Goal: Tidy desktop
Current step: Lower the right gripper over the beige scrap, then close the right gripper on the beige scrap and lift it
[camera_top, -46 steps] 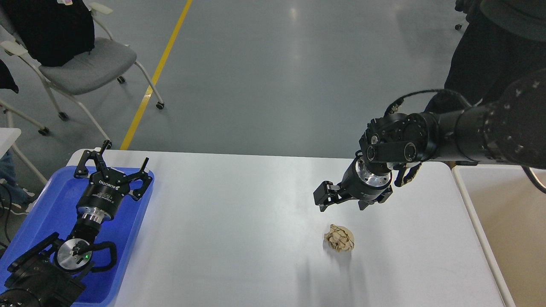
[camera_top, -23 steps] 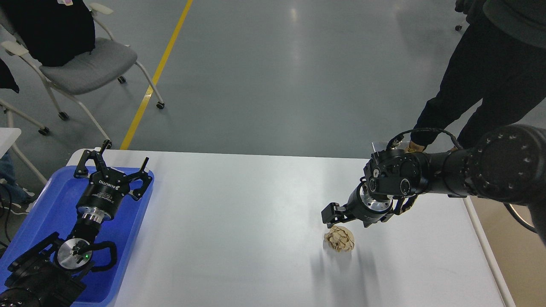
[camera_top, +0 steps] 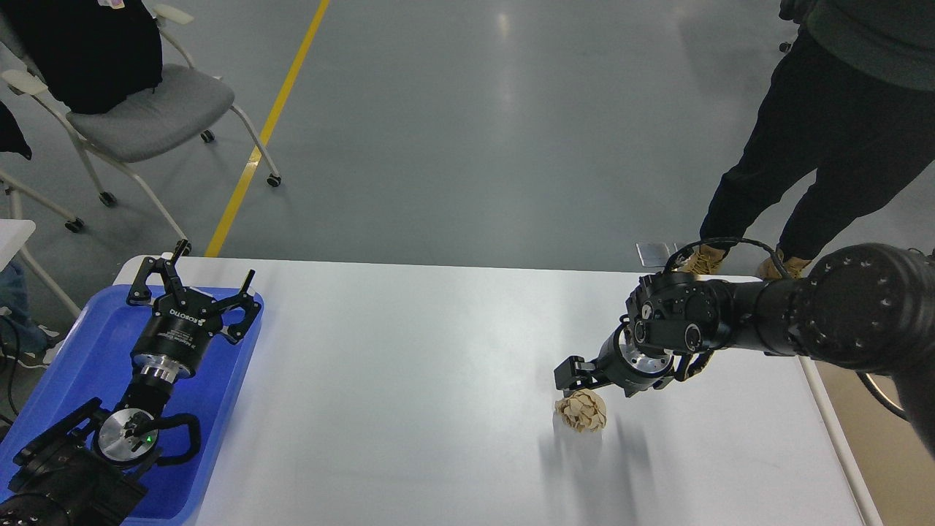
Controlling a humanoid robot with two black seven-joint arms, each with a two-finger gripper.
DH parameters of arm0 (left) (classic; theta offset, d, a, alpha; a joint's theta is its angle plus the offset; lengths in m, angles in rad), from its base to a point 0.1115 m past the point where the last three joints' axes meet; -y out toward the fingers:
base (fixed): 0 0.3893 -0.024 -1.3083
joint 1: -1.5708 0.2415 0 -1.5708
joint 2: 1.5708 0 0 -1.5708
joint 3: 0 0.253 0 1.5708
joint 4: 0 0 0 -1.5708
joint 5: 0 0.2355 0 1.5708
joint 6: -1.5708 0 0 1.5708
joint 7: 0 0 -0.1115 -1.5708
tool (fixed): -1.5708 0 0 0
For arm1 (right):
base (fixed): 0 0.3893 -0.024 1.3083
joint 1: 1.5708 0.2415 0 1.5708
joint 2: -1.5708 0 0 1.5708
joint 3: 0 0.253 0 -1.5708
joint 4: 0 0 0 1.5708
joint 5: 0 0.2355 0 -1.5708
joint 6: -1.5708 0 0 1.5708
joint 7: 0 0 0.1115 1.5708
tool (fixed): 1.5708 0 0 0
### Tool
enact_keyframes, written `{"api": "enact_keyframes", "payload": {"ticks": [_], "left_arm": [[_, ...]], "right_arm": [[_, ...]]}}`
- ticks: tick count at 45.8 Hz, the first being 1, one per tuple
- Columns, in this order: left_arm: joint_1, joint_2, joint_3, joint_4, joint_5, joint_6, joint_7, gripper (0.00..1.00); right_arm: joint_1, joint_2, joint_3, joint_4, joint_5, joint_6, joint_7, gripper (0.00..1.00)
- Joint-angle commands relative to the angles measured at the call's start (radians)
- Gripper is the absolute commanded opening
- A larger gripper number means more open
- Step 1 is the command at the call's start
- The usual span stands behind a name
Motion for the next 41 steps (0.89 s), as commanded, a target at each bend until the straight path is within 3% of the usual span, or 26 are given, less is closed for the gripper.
{"api": "enact_keyframes", "payload": {"ticks": [1,41], "left_arm": [[0.000,0.000,0.000,0.000,0.000,0.000,0.000,0.99],[0.000,0.000,0.000,0.000,0.000,0.000,0.000,0.99]], "right_arm": [[-0.022,0.000,0.040,-0.016,-0.006,-0.002,-0.002,1.00],[-0.099,0.000,0.043,-0.059,-0.032,-0.041,-0.002,1.00]]}}
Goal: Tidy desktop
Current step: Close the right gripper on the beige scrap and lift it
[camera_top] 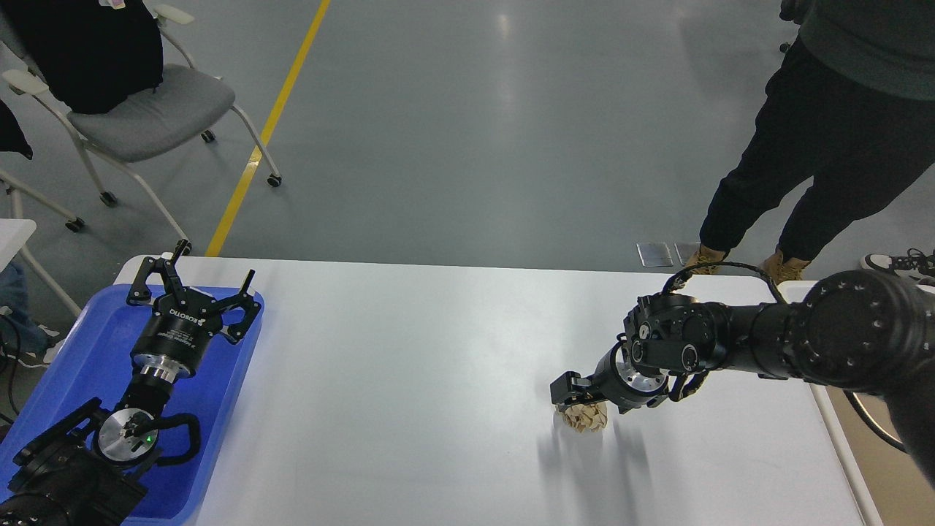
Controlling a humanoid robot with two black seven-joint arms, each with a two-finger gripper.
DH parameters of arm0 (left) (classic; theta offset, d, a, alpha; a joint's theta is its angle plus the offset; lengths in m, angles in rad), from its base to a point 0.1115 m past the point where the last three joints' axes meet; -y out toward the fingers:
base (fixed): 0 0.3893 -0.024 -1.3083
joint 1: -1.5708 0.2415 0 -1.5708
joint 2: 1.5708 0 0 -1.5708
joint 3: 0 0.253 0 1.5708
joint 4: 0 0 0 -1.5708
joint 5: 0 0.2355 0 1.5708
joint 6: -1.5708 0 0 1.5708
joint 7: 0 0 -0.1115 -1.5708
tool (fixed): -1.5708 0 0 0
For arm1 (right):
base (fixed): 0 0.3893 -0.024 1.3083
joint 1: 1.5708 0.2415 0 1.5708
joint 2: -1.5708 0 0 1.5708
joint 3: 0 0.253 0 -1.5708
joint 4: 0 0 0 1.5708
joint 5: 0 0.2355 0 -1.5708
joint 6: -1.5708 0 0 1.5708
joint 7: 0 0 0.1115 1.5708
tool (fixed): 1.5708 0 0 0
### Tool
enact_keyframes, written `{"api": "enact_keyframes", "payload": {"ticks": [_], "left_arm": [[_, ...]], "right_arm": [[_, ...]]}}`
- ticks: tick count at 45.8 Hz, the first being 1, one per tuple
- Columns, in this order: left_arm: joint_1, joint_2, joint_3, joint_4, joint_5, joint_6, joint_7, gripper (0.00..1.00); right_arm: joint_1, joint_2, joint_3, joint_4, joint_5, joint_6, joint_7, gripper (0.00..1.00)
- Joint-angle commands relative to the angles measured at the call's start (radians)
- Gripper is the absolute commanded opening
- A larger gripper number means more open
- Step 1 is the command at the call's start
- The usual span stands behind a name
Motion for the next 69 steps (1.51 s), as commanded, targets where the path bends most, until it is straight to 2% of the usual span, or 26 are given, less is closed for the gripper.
{"api": "enact_keyframes", "payload": {"ticks": [1,20,23,30,33,34,35,38,42,45,47,59,69], "left_arm": [[0.000,0.000,0.000,0.000,0.000,0.000,0.000,0.99],[0.000,0.000,0.000,0.000,0.000,0.000,0.000,0.99],[0.000,0.000,0.000,0.000,0.000,0.000,0.000,0.99],[0.000,0.000,0.000,0.000,0.000,0.000,0.000,0.99],[0.000,0.000,0.000,0.000,0.000,0.000,0.000,0.99],[0.000,0.000,0.000,0.000,0.000,0.000,0.000,0.99],[0.000,0.000,0.000,0.000,0.000,0.000,0.000,0.99],[0.000,0.001,0.000,0.000,0.000,0.000,0.000,0.99],[0.000,0.000,0.000,0.000,0.000,0.000,0.000,0.99],[0.000,0.001,0.000,0.000,0.000,0.000,0.000,0.99],[0.000,0.000,0.000,0.000,0.000,0.000,0.000,0.99],[0.000,0.000,0.000,0.000,0.000,0.000,0.000,0.99],[0.000,0.000,0.000,0.000,0.000,0.000,0.002,0.99]], "right_arm": [[-0.014,0.000,0.002,-0.014,-0.004,-0.013,0.000,1.00],[-0.043,0.000,0.022,-0.024,-0.009,-0.045,-0.002,0.99],[-0.052,0.000,0.027,-0.024,-0.011,-0.067,-0.002,0.91],[-0.066,0.000,0.028,-0.024,-0.018,-0.080,-0.002,0.78],[-0.072,0.000,0.028,-0.024,-0.021,-0.082,-0.002,0.69],[-0.072,0.000,0.028,-0.024,-0.021,-0.082,0.000,0.64],[-0.075,0.000,0.028,-0.024,-0.021,-0.085,-0.002,0.53],[-0.077,0.000,0.028,-0.024,-0.024,-0.090,0.000,0.47],[-0.077,0.000,0.028,-0.024,-0.024,-0.091,0.000,0.33],[-0.075,0.000,0.028,-0.022,-0.029,-0.090,0.000,0.09],[-0.074,0.000,0.028,-0.022,-0.032,-0.091,0.002,0.00],[-0.008,0.000,0.028,-0.010,-0.031,-0.077,0.006,0.00],[0.118,0.000,0.007,0.104,-0.024,-0.047,0.009,0.00]]}}
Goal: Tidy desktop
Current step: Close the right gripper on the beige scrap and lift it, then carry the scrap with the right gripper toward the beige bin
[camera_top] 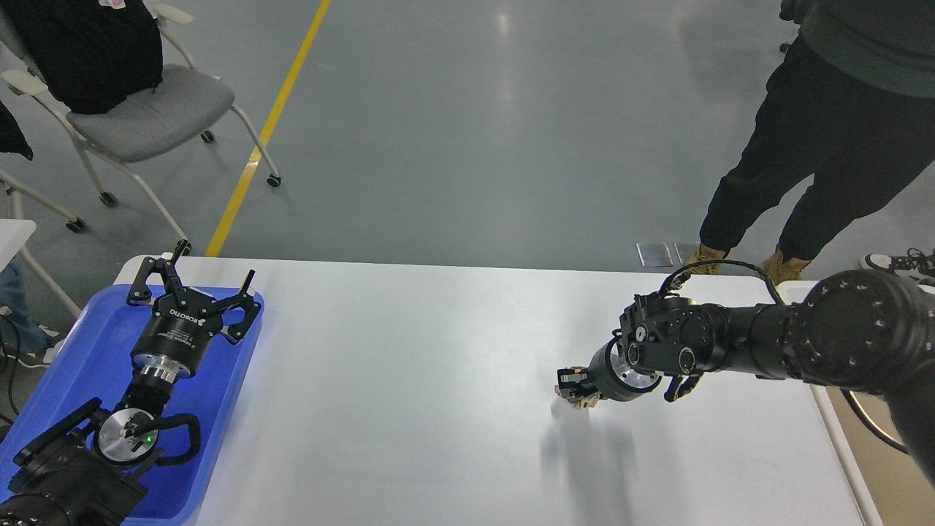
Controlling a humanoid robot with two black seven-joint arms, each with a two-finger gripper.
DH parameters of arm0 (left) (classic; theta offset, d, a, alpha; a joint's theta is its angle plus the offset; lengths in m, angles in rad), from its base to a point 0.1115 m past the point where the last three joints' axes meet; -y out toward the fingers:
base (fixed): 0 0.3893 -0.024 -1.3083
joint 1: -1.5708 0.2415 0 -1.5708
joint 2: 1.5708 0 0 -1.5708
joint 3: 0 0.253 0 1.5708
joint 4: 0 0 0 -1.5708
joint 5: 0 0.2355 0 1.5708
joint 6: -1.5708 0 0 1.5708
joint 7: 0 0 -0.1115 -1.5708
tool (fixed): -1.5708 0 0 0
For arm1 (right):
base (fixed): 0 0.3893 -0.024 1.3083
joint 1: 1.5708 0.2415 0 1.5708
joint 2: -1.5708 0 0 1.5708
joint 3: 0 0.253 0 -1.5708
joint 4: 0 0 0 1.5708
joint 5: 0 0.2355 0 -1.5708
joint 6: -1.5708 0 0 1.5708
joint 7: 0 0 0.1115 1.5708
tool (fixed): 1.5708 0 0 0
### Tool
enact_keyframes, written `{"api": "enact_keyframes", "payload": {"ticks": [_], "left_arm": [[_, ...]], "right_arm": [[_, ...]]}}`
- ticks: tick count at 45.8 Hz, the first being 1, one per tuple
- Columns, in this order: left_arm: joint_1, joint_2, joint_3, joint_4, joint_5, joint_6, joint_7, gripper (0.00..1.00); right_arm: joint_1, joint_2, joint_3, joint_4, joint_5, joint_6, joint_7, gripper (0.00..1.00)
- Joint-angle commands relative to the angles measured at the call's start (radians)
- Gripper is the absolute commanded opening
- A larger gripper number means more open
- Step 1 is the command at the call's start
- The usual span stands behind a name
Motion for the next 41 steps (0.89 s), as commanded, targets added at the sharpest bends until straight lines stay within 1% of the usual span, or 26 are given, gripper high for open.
{"api": "enact_keyframes", "payload": {"ticks": [1,7,14,22,26,32,41], "left_arm": [[0.000,0.000,0.000,0.000,0.000,0.000,0.000,0.99],[0.000,0.000,0.000,0.000,0.000,0.000,0.002,0.99],[0.000,0.000,0.000,0.000,0.000,0.000,0.000,0.99],[0.001,0.000,0.000,0.000,0.000,0.000,0.000,0.99],[0.001,0.001,0.000,0.000,0.000,0.000,0.000,0.99],[0.001,0.000,-0.002,0.000,0.000,0.000,0.000,0.99],[0.001,0.000,0.000,0.000,0.000,0.000,0.000,0.99]], "right_arm": [[0.122,0.000,-0.021,0.097,0.004,0.025,0.002,0.00],[0.219,-0.005,-0.056,0.189,0.008,0.048,0.002,0.00],[0.360,-0.069,-0.094,0.295,0.011,0.076,0.002,0.00],[0.555,-0.143,-0.146,0.417,0.011,0.149,0.004,0.00],[0.642,-0.173,-0.176,0.452,0.011,0.200,0.004,0.00],[0.793,-0.216,-0.211,0.498,0.010,0.317,0.004,0.00],[0.978,-0.239,-0.277,0.536,0.004,0.450,0.004,0.00]]}}
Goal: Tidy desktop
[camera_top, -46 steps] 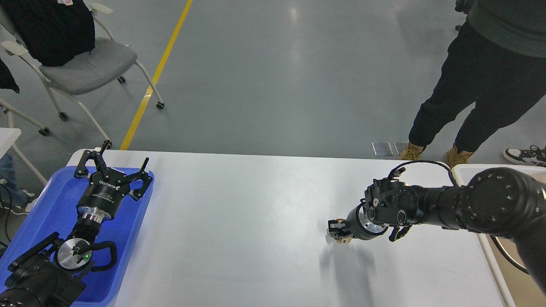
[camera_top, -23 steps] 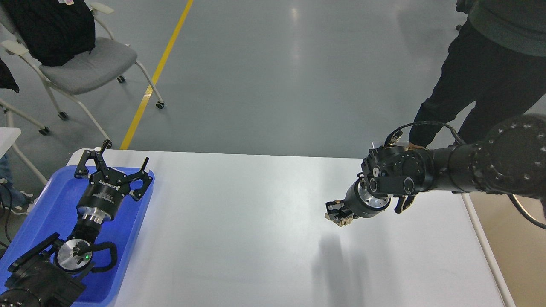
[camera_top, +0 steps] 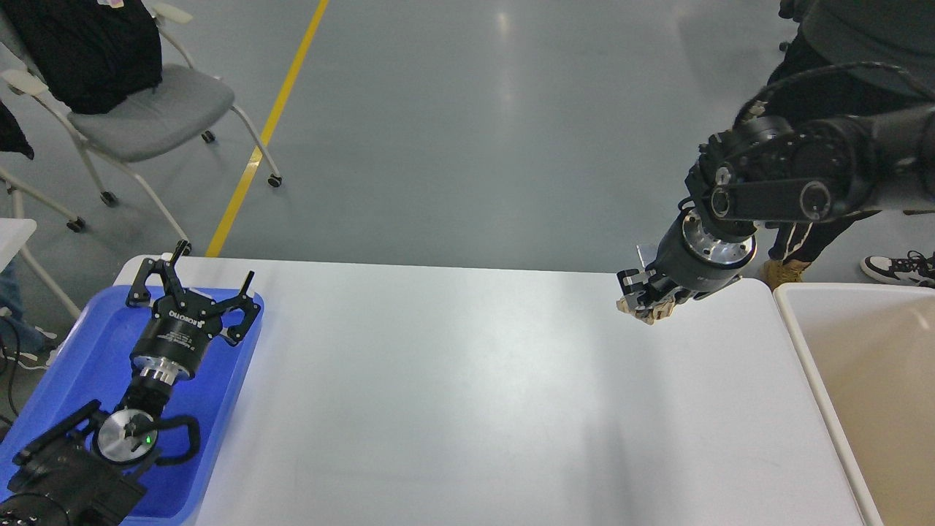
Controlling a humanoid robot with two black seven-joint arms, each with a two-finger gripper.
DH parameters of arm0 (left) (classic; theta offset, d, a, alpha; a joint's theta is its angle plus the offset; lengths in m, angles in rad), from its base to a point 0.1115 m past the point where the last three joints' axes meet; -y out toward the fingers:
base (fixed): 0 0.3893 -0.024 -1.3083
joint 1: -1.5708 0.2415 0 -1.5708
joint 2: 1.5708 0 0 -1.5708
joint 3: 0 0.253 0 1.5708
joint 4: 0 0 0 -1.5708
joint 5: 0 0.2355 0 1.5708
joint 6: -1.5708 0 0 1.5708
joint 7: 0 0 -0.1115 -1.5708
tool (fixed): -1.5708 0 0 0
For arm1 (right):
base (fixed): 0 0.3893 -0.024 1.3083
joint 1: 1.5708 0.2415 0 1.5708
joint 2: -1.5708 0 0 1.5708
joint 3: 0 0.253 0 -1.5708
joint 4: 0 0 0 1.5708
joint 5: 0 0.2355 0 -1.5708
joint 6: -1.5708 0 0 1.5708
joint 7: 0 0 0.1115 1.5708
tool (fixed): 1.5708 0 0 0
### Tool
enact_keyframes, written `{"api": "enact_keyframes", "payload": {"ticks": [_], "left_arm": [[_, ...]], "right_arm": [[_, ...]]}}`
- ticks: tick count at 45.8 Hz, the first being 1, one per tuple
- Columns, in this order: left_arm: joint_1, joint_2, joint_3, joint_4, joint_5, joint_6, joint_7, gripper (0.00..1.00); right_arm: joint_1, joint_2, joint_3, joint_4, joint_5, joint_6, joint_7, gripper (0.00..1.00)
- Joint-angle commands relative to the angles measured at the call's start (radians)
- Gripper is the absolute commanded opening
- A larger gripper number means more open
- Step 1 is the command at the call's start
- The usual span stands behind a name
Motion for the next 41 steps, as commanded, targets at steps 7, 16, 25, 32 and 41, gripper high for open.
{"api": "enact_keyframes", "payload": {"ticks": [7,16,25,32,41], "left_arm": [[0.000,0.000,0.001,0.000,0.000,0.000,0.000,0.99],[0.000,0.001,0.001,0.000,0.000,0.000,0.000,0.99],[0.000,0.000,0.001,0.000,0.000,0.000,0.000,0.99],[0.000,0.001,-0.001,0.000,0.000,0.000,0.000,0.99],[0.000,0.000,-0.001,0.000,0.000,0.000,0.000,0.99]], "right_arm": [[0.338,-0.098,-0.111,0.068,-0.011,0.223,-0.001,0.00],[0.415,-0.250,-0.163,0.056,-0.082,0.223,-0.009,0.00],[0.390,-0.572,-0.165,-0.110,-0.097,0.146,-0.018,0.00],[0.236,-0.810,-0.113,-0.222,-0.091,-0.079,-0.037,0.00],[-0.138,-0.991,0.148,-0.292,-0.071,-0.403,-0.038,0.00]]}}
